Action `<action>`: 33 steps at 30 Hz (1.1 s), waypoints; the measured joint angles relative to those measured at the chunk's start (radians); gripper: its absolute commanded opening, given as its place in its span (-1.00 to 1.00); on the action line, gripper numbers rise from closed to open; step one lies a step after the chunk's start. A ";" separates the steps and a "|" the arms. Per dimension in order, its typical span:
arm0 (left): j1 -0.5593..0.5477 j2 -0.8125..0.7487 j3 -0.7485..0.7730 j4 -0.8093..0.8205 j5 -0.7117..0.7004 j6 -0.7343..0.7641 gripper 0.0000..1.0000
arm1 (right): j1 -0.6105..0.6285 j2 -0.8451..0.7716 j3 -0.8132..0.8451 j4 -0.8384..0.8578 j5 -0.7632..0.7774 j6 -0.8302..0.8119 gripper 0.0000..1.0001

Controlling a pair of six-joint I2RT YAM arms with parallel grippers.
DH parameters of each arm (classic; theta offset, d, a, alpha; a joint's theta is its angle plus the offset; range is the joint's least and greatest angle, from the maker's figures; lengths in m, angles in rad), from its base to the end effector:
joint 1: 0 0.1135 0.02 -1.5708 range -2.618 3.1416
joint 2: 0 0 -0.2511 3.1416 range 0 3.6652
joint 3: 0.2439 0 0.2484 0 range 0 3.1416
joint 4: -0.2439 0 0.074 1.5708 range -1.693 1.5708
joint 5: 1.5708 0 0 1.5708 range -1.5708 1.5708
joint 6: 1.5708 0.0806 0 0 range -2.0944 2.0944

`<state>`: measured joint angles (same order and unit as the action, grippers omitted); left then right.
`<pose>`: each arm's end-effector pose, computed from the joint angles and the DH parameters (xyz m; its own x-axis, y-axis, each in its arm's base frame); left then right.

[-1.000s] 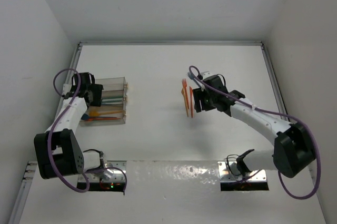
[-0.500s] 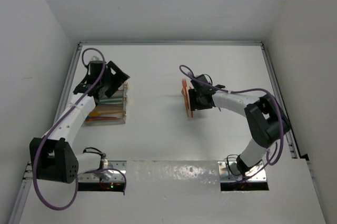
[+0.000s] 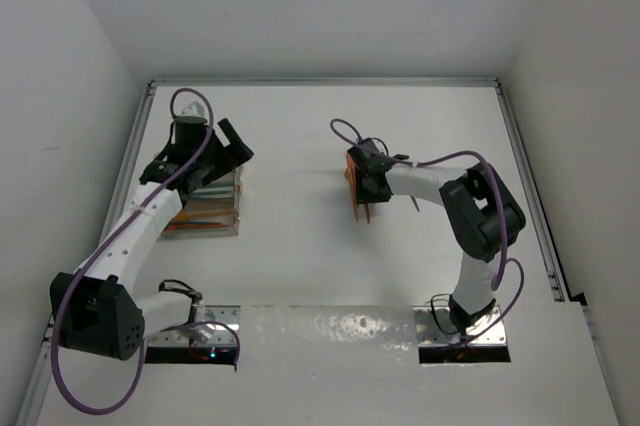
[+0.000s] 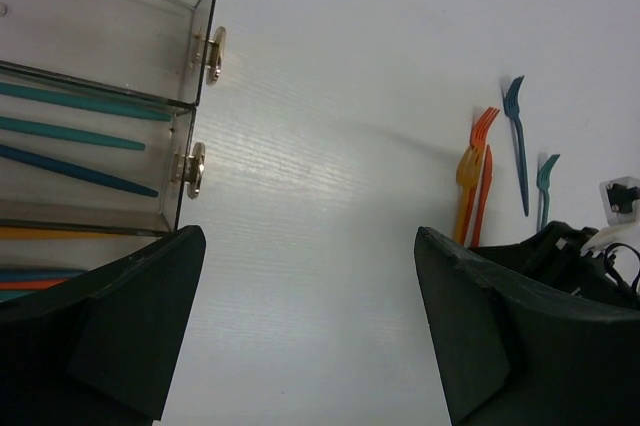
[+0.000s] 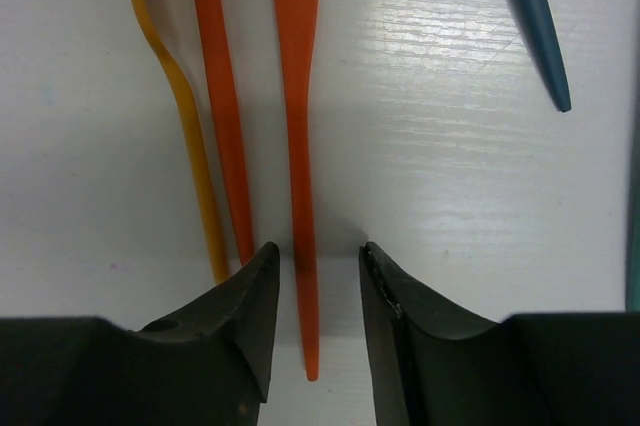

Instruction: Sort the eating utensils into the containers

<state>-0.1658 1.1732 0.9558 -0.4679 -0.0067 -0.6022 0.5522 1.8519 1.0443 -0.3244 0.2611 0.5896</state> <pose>0.2869 -0.0475 0.2537 -0.6050 -0.4731 -0.6404 -0.2218 0.8727 -0.4351 0.3209 0.1733 0.0845 -0.8705 0.0947 -0.4831 0.0849 0.9955 0.0420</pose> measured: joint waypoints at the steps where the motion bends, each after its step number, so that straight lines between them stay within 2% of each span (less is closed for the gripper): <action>1: -0.004 0.000 0.000 0.000 0.004 0.006 0.68 | 0.002 0.005 0.005 0.000 0.010 0.007 -0.40; 2: -0.006 0.000 0.000 0.000 0.009 0.012 0.68 | 0.004 0.005 0.005 0.002 0.020 0.014 -0.47; 3: -0.010 0.000 0.000 0.001 0.014 0.018 0.68 | 0.007 0.005 0.003 0.003 0.028 0.019 -0.64; 7: -0.031 0.003 0.000 0.011 0.045 0.039 0.68 | 0.006 -0.004 -0.017 0.037 0.027 0.016 -1.00; 14: -0.141 0.045 0.000 0.095 0.138 0.052 0.68 | 0.005 -0.106 -0.136 0.065 0.026 -0.065 -1.00; 19: -0.245 0.088 0.000 0.190 0.206 0.037 0.69 | 0.004 -0.268 -0.183 0.060 -0.005 -0.148 -1.00; 26: -0.367 0.211 0.052 0.272 0.244 -0.016 0.69 | 0.005 -0.517 -0.198 0.087 -0.146 -0.229 -1.00; 33: -0.473 0.326 0.140 0.349 0.239 -0.079 0.64 | 0.006 -0.618 -0.206 0.067 -0.281 -0.259 -1.00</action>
<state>-0.6388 1.4994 1.0962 -0.1188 0.2321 -0.6811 0.5583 1.2343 0.8387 -0.2573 -0.0200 0.3305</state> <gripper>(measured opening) 0.834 0.012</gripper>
